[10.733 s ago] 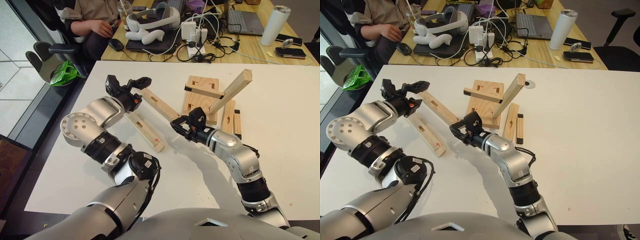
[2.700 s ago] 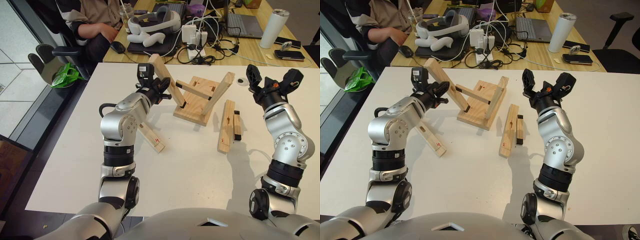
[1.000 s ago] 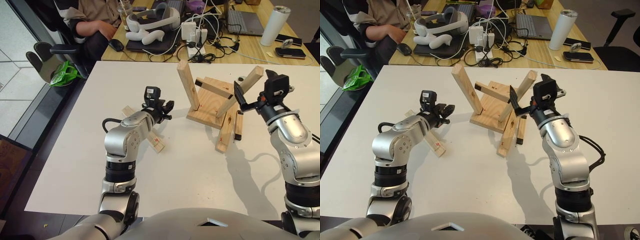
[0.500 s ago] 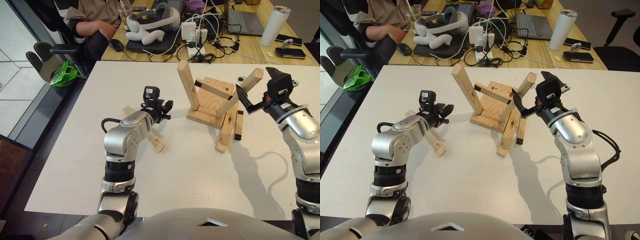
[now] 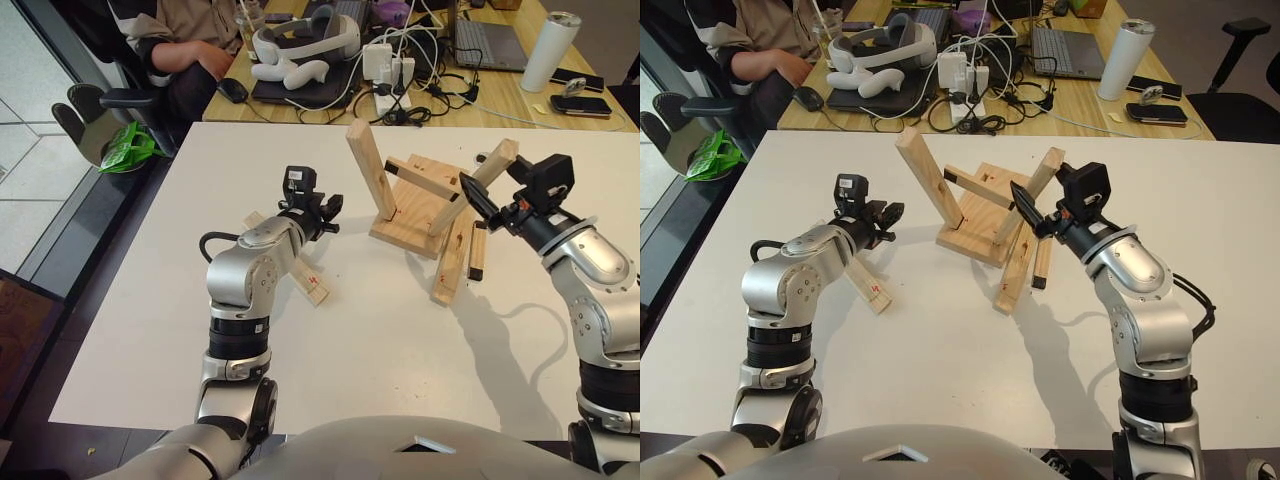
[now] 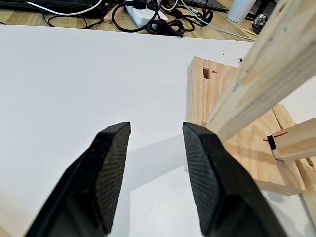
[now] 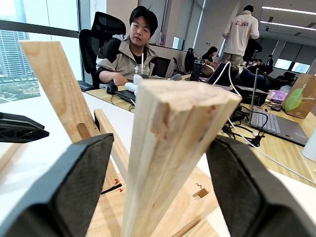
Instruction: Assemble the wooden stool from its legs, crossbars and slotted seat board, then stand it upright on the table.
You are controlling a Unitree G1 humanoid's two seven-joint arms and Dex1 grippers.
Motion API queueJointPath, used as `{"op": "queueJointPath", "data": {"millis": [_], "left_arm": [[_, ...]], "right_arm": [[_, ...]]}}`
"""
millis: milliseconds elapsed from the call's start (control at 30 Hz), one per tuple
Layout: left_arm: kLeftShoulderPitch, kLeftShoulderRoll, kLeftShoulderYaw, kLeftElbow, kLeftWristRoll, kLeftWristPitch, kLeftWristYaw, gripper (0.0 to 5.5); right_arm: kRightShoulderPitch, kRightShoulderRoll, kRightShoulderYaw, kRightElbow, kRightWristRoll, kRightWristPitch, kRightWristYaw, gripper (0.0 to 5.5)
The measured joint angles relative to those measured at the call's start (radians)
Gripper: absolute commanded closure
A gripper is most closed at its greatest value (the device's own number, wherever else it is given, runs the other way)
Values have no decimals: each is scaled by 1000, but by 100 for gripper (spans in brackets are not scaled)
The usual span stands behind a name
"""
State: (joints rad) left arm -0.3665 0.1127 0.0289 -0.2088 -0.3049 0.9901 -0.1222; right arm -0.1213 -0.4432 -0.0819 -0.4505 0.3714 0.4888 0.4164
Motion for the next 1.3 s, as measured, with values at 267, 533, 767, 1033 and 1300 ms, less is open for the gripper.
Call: {"op": "queueJointPath", "data": {"millis": [267, 533, 767, 1033, 1300], "left_arm": [[0, 4, 0, 1, 2, -1, -1, 352], [-1, 36, -2, 4, 2, -1, -24, 352], [-1, 40, -13, 4, 2, -1, -36, 352], [-1, 45, -20, 17, 2, -2, -45, 352], [146, 322, 49, 15, -79, -177, -425, 289]], "right_arm": [[13, 1, -20, -12, 102, 24, 73, 331], [-48, -51, -44, 158, 191, -26, 268, 332], [-151, -132, -2, 350, 178, -136, 477, 332], [-275, -195, 27, 553, 151, -205, 648, 332], [-273, -194, 20, 570, 143, -225, 640, 332]]}}
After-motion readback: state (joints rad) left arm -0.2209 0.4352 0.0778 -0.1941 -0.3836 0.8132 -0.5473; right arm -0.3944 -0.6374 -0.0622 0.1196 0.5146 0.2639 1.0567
